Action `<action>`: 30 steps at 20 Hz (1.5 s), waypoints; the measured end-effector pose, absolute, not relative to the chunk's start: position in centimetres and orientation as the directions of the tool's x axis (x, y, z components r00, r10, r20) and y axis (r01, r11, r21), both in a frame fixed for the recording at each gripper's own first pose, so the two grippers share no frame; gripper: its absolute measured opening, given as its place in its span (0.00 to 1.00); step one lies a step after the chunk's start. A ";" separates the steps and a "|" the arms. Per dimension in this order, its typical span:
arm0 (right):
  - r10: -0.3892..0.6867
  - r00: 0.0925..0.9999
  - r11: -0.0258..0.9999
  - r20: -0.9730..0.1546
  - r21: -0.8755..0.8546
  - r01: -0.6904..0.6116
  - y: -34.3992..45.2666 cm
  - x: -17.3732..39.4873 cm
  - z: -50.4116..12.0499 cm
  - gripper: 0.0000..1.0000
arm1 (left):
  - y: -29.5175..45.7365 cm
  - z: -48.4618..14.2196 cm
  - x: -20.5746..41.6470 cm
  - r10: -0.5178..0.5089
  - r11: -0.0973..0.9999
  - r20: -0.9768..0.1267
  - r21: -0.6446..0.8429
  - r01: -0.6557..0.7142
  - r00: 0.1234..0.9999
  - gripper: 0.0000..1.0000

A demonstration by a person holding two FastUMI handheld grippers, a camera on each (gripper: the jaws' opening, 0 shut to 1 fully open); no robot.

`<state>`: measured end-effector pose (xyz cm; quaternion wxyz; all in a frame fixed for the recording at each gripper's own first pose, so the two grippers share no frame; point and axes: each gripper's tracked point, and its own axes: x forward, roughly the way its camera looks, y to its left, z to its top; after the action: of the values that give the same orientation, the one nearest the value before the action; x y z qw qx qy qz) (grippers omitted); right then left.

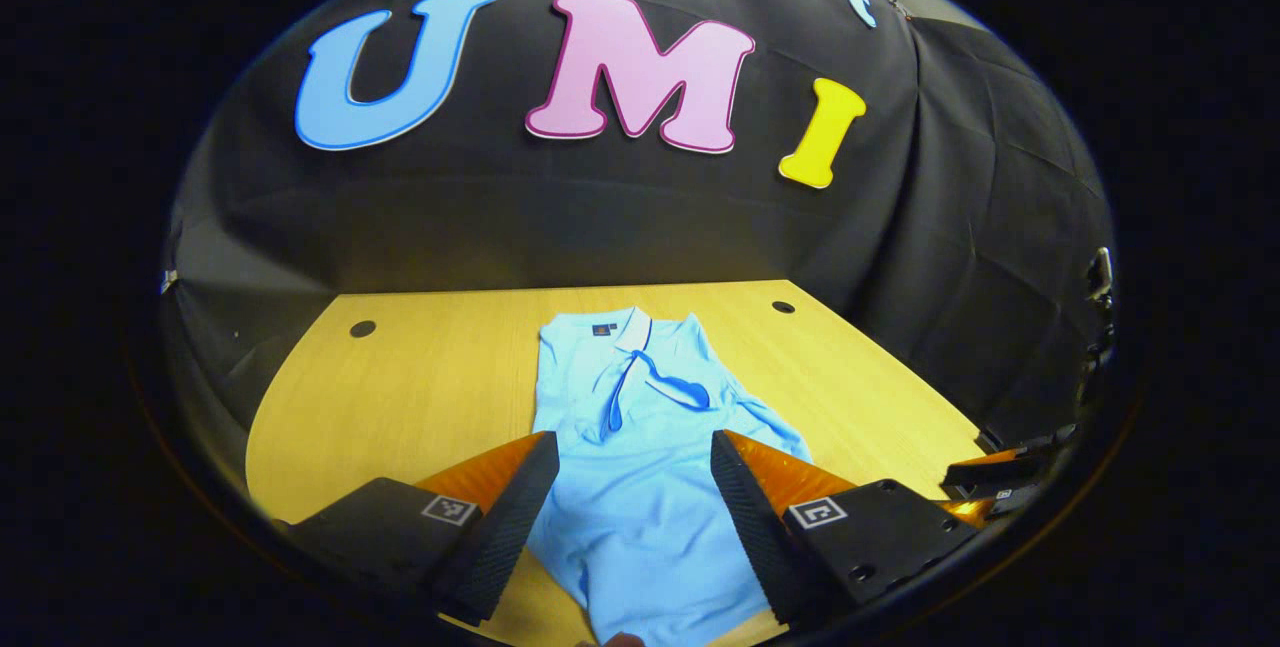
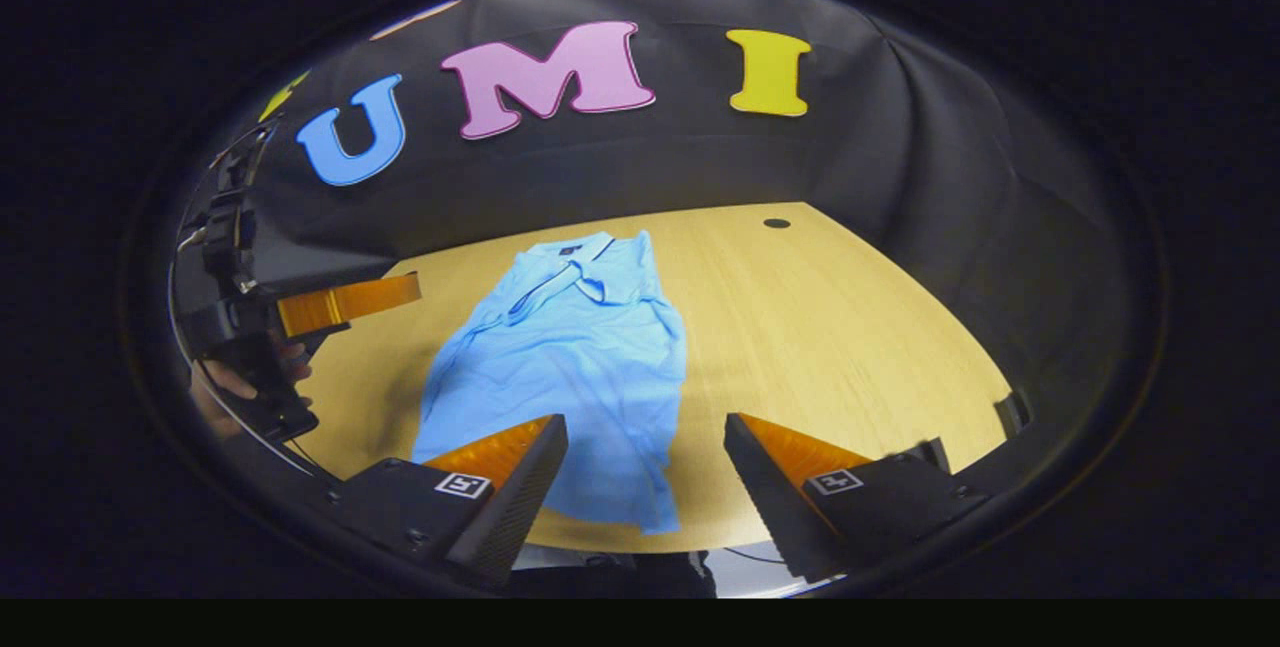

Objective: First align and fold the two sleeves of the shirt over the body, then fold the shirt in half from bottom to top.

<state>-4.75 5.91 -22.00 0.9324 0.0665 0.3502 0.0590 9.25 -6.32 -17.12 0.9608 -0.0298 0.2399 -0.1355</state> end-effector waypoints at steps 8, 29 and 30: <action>0.130 0.659 0.990 -0.741 0.132 -0.047 6.6 -9.1 -30.3 0.99 | -3.2 -27.2 -2.0 -0.217 0.975 -0.613 -0.092 0.204 0.760 0.98; 0.092 0.568 0.995 -0.818 0.055 -0.083 6.4 -8.1 -34.2 0.32 | -6.2 -35.8 -4.3 -0.165 0.979 -0.782 -0.055 0.198 0.601 0.21; 0.097 0.566 0.994 -0.818 0.057 -0.088 6.5 -8.0 -34.2 0.17 | -6.8 -35.7 -4.5 -0.193 0.974 -0.785 -0.083 0.208 0.589 0.21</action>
<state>-8.03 6.45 -34.25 0.8850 0.0050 0.4626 0.0524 -4.49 -6.78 -35.67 0.8912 0.0087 0.4393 -0.1126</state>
